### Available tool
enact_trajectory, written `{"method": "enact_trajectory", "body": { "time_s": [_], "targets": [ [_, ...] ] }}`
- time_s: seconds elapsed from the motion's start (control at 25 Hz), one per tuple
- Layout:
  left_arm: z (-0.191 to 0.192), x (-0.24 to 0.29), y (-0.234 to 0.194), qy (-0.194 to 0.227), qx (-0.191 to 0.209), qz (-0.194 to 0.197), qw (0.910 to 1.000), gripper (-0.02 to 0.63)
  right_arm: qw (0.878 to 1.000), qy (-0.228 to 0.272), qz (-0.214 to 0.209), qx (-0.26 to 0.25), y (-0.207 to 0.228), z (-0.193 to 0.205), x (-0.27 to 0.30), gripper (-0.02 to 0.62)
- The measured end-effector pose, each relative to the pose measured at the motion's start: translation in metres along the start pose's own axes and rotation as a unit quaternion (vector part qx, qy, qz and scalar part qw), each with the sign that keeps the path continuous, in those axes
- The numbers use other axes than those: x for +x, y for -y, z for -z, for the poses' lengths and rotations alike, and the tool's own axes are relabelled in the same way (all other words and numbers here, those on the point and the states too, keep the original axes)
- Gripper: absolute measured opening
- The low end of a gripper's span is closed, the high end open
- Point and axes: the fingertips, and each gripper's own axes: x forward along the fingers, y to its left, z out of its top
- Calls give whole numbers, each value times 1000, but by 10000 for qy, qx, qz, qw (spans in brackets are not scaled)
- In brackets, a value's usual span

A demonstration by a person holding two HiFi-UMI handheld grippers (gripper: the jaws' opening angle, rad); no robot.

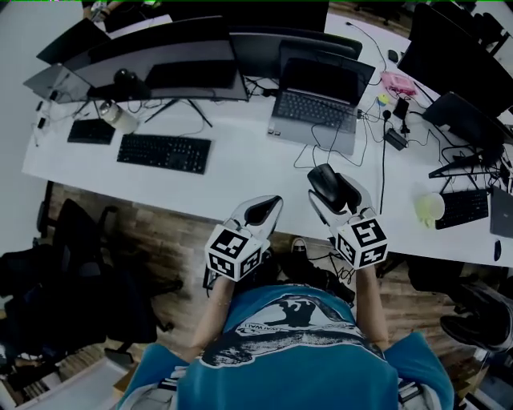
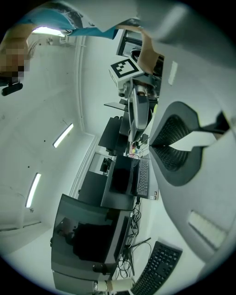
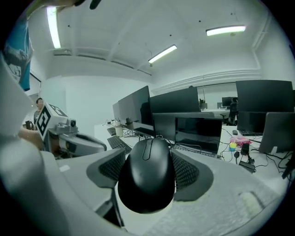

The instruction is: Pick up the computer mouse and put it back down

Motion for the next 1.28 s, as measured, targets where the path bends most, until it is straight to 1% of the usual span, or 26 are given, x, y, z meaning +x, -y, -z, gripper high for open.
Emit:
{"method": "enact_trajectory", "body": {
  "time_s": [0.16,0.36,0.52,0.68,0.88,1.08,1.28],
  "targets": [
    [0,12,9,-57,49,202,9998,12,9998,188,61,-12,1,-13,-18,308],
    [-3,25,15,-92,112,359,9993,12,9996,145,244,3,16,-8,-22,308],
    [-8,38,21,-94,159,466,9987,12,9989,95,450,62,38,2,-29,308],
    [-9,50,28,-132,181,549,9982,12,9971,48,745,143,72,15,-37,307],
    [-11,63,33,-194,202,599,9978,12,9925,-175,1165,327,126,47,-42,307],
    [-11,72,35,-309,256,569,9976,12,9859,-370,1346,925,172,92,-36,308],
    [-8,76,36,-441,270,516,9973,12,9753,-846,1560,1311,203,147,-27,307]
  ]
}}
